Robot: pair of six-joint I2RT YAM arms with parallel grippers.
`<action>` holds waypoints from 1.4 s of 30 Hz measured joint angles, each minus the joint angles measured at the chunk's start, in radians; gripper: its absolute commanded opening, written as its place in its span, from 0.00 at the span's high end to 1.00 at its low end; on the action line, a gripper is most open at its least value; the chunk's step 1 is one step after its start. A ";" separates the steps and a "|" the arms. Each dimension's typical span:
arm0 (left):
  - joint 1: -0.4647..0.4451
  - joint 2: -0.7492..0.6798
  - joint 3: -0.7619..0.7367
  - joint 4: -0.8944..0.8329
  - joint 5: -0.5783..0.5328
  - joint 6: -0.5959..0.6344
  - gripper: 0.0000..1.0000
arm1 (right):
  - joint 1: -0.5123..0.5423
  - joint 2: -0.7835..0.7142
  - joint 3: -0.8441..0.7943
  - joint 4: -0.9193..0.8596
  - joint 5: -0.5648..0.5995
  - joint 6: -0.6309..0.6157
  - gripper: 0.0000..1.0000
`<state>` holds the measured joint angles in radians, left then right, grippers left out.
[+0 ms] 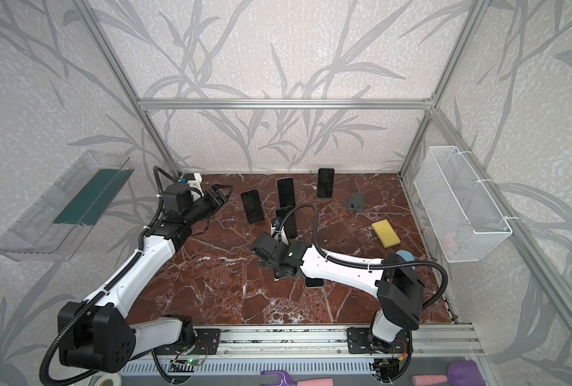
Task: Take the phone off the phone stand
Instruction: 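Lower and close the right gripper on the teal phone's top edge, then lift the teal-framed phone off the white stand with the right gripper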
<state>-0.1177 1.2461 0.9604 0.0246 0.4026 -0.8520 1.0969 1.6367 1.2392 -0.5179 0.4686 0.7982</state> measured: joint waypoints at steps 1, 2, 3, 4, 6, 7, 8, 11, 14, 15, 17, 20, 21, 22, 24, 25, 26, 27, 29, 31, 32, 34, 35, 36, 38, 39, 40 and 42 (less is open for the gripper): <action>0.000 0.000 0.000 0.001 0.001 -0.002 0.27 | 0.000 0.000 -0.001 0.000 0.002 0.000 0.00; 0.000 0.001 0.000 0.003 0.002 -0.004 0.27 | -0.002 0.000 -0.002 0.000 0.003 0.000 0.01; 0.000 0.001 0.000 0.007 0.003 -0.005 0.27 | -0.003 0.001 -0.003 0.000 0.007 0.000 0.02; 0.000 0.001 0.000 0.009 0.003 -0.005 0.27 | -0.004 0.002 -0.003 0.000 0.011 0.001 0.03; 0.000 0.001 0.000 0.013 0.004 -0.006 0.27 | -0.008 0.008 -0.003 0.002 0.019 0.001 0.07; 0.000 0.002 0.000 0.014 0.005 -0.006 0.27 | -0.009 0.012 -0.003 0.005 0.021 0.001 0.08; 0.000 0.002 0.000 0.014 0.007 -0.007 0.27 | -0.010 0.016 -0.003 0.008 0.021 0.001 0.09; 0.000 0.007 0.000 0.015 0.011 -0.013 0.27 | -0.011 0.025 -0.010 0.023 0.021 0.003 0.12; 0.000 0.013 0.000 0.015 0.013 -0.016 0.27 | -0.011 0.025 -0.027 0.035 0.021 0.005 0.14; 0.000 0.014 0.000 0.014 0.014 -0.016 0.27 | -0.011 0.025 -0.031 0.041 0.021 0.005 0.15; 0.000 0.014 0.000 0.015 0.016 -0.018 0.27 | -0.011 0.025 -0.042 0.050 0.021 0.002 0.16; 0.000 0.014 0.000 0.016 0.016 -0.018 0.27 | -0.011 0.025 -0.058 0.069 0.020 -0.007 0.19; 0.000 0.014 0.000 0.016 0.016 -0.019 0.27 | -0.011 0.025 -0.061 0.074 0.019 -0.008 0.20; 0.000 0.014 0.000 0.017 0.016 -0.019 0.27 | -0.011 0.025 -0.063 0.080 0.018 -0.012 0.22; 0.000 0.014 0.000 0.019 0.016 -0.021 0.27 | -0.011 0.025 -0.063 0.093 0.015 -0.026 0.23; 0.000 0.014 0.000 0.021 0.016 -0.021 0.27 | -0.011 0.025 -0.064 0.095 0.013 -0.034 0.23; 0.001 0.014 0.000 0.023 0.017 -0.023 0.27 | -0.011 0.025 -0.064 0.095 0.013 -0.040 0.24; 0.001 0.014 0.000 0.024 0.018 -0.024 0.28 | -0.011 0.025 -0.064 0.096 0.013 -0.045 0.24; 0.001 0.014 0.000 0.031 0.018 -0.027 0.28 | -0.011 0.024 -0.065 0.097 0.013 -0.055 0.25; 0.001 0.014 0.000 0.037 0.018 -0.032 0.28 | -0.011 0.021 -0.069 0.101 0.013 -0.062 0.25; 0.001 0.014 -0.001 0.040 0.018 -0.033 0.28 | -0.011 0.018 -0.072 0.103 0.012 -0.065 0.26; 0.002 0.014 -0.002 0.044 0.019 -0.035 0.28 | -0.011 0.013 -0.076 0.106 0.011 -0.069 0.26; 0.002 0.014 -0.002 0.045 0.019 -0.038 0.28 | -0.011 0.011 -0.077 0.106 0.011 -0.071 0.26; 0.002 0.014 -0.002 0.047 0.019 -0.039 0.28 | -0.011 0.008 -0.078 0.107 0.011 -0.074 0.26; 0.003 0.014 -0.002 0.056 0.021 -0.040 0.28 | -0.011 -0.003 -0.084 0.111 0.011 -0.083 0.26; 0.003 0.014 -0.003 0.060 0.023 -0.041 0.28 | -0.011 -0.011 -0.088 0.113 0.011 -0.089 0.26; 0.003 0.014 -0.003 0.061 0.023 -0.042 0.28 | -0.011 -0.021 -0.093 0.117 0.011 -0.093 0.26; 0.004 0.014 -0.003 0.065 0.027 -0.042 0.28 | -0.011 -0.045 -0.105 0.125 0.011 -0.108 0.26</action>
<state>-0.1135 1.2598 0.9573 0.0898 0.4294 -0.8944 1.0863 1.5921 1.1339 -0.3931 0.4797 0.6899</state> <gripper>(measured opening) 0.723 0.747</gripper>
